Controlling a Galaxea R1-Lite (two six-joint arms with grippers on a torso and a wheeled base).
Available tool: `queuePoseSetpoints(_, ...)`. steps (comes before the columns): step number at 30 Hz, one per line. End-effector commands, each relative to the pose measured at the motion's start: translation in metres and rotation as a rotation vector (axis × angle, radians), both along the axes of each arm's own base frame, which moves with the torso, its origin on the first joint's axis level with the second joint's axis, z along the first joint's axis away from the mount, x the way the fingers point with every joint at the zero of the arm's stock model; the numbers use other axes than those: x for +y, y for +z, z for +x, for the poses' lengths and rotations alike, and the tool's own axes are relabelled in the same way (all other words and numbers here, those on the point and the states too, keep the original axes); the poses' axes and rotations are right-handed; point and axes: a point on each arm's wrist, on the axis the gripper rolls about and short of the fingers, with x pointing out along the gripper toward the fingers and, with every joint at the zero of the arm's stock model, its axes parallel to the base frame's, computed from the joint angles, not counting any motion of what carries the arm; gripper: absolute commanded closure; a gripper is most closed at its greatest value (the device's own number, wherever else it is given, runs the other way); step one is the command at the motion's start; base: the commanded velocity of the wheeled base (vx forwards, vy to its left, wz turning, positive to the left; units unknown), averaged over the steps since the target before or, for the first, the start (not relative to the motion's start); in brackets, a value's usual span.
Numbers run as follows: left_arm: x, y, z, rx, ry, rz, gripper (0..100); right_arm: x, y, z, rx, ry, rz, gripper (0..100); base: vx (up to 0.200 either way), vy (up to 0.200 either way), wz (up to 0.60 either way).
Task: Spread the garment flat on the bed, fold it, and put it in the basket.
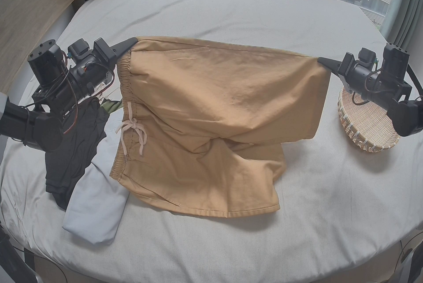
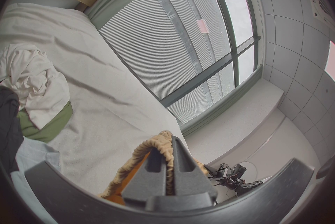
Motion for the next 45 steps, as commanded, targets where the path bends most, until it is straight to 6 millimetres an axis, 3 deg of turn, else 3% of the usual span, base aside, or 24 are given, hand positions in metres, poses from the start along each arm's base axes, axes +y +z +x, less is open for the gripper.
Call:
queuePoseSetpoints(1,0.002,-0.009,0.018,0.017,0.013,0.001,100,0.003,-0.014,0.024,0.017,0.001,-0.002,100,0.000,0.000,0.00)
queuePoseSetpoints(6,0.000,-0.015,0.036,0.047,0.013,0.005,100,0.005,-0.021,0.045,-0.025,-0.002,0.001,100,0.000,0.000,0.00)
queuePoseSetpoints(7,0.000,-0.016,0.040,0.052,0.013,0.005,0,0.005,-0.023,0.049,-0.039,-0.006,0.004,0,0.000,0.000,0.00)
queuePoseSetpoints(12,0.005,-0.030,0.061,0.118,0.036,0.008,0,0.002,-0.044,0.062,-0.049,-0.072,0.008,0,0.000,0.000,0.00)
queuePoseSetpoints(15,0.010,-0.037,0.065,0.161,0.061,0.009,0,0.001,-0.053,0.057,-0.031,-0.085,0.003,0,0.000,0.000,0.00)
queuePoseSetpoints(23,0.042,-0.052,0.064,0.270,0.203,0.006,0,0.000,-0.095,-0.003,0.146,-0.069,-0.030,0,0.000,0.000,0.00)
queuePoseSetpoints(24,0.047,-0.054,0.060,0.287,0.222,0.006,0,0.000,-0.109,-0.014,0.190,-0.063,-0.047,0,0.000,0.000,0.00)
queuePoseSetpoints(30,0.061,-0.064,0.048,0.335,0.258,0.014,0,0.011,-0.144,-0.039,0.250,-0.013,-0.111,0,0.000,0.000,0.00)
queuePoseSetpoints(35,0.066,-0.063,0.034,0.337,0.273,0.039,0,0.018,-0.160,-0.042,0.271,0.007,-0.118,0,0.000,0.000,0.00)
queuePoseSetpoints(38,0.063,-0.069,0.001,0.351,0.248,0.067,0,0.026,-0.175,-0.044,0.288,0.032,-0.127,0,0.000,0.000,0.00)
queuePoseSetpoints(45,0.052,-0.090,-0.051,0.351,0.059,0.088,0,0.037,-0.178,-0.047,0.302,0.063,-0.134,0,0.000,0.000,0.00)
